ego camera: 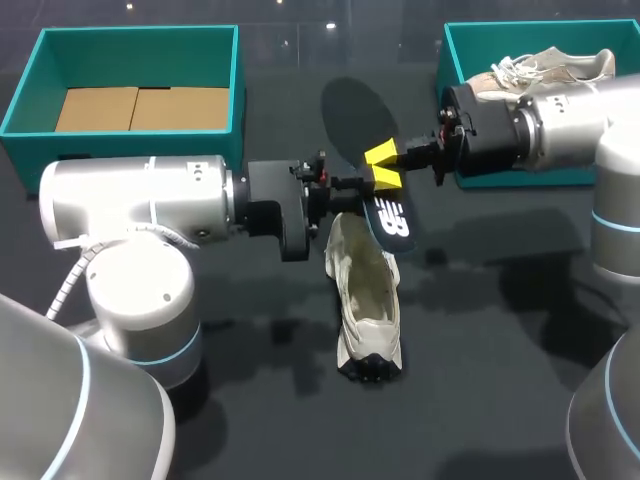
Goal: Take the shoe out of the shoebox, open the shoe tongue, remove and reinsert the insole, then place the shoe into the shoebox
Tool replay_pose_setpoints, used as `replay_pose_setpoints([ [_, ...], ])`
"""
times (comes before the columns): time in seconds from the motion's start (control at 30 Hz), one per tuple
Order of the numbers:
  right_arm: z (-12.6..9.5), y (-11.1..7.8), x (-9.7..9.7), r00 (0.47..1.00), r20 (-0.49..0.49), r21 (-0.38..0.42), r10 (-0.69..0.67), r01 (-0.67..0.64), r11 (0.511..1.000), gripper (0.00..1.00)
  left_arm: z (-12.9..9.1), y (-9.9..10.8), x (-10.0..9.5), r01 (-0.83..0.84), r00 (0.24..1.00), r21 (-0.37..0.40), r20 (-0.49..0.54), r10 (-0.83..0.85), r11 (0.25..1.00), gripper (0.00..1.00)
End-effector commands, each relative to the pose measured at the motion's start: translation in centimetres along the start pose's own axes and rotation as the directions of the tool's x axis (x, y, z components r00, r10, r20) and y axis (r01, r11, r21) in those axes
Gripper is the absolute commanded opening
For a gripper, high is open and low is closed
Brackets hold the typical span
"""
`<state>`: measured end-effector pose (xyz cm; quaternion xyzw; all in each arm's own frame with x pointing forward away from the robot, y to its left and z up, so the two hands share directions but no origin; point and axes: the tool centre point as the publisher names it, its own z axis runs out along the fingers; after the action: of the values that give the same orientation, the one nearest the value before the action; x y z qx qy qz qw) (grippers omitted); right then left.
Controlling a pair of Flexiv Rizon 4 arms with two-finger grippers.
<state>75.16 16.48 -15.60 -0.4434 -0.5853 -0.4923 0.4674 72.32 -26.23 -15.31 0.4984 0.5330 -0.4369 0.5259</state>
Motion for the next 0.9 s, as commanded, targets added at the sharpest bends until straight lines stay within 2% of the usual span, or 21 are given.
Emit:
replay_pose_setpoints([
  [0.03,-0.1,-0.2,-0.4,1.000,0.001,-0.009,0.006,-0.006,1.000,0.00,-2.8,-0.4,-0.5,0.010,1.000,-0.005,-0.008,-0.010,1.000,1.00],
  [0.33,-0.7,-1.1,-1.7,0.999,0.017,-0.028,0.033,-0.032,0.999,0.00,-8.5,1.2,-1.1,0.029,0.987,-0.018,-0.159,-0.032,0.999,1.00],
  [0.37,-0.7,-1.2,-1.8,0.999,0.019,-0.028,0.034,-0.033,0.999,0.00,-9.1,1.5,-1.1,-0.018,0.977,-0.012,-0.212,0.015,1.000,1.00],
  [0.7,-0.5,-2.2,-3.4,0.999,-0.017,-0.033,0.039,-0.039,0.999,0.00,-9.1,1.5,-1.1,-0.018,0.977,-0.012,-0.212,0.015,1.000,1.00],
  [0.9,-0.5,-2.2,-3.4,0.999,-0.017,-0.033,0.039,-0.039,0.999,0.00,-9.1,1.5,-1.1,-0.018,0.977,-0.012,-0.212,0.015,1.000,1.00],
])
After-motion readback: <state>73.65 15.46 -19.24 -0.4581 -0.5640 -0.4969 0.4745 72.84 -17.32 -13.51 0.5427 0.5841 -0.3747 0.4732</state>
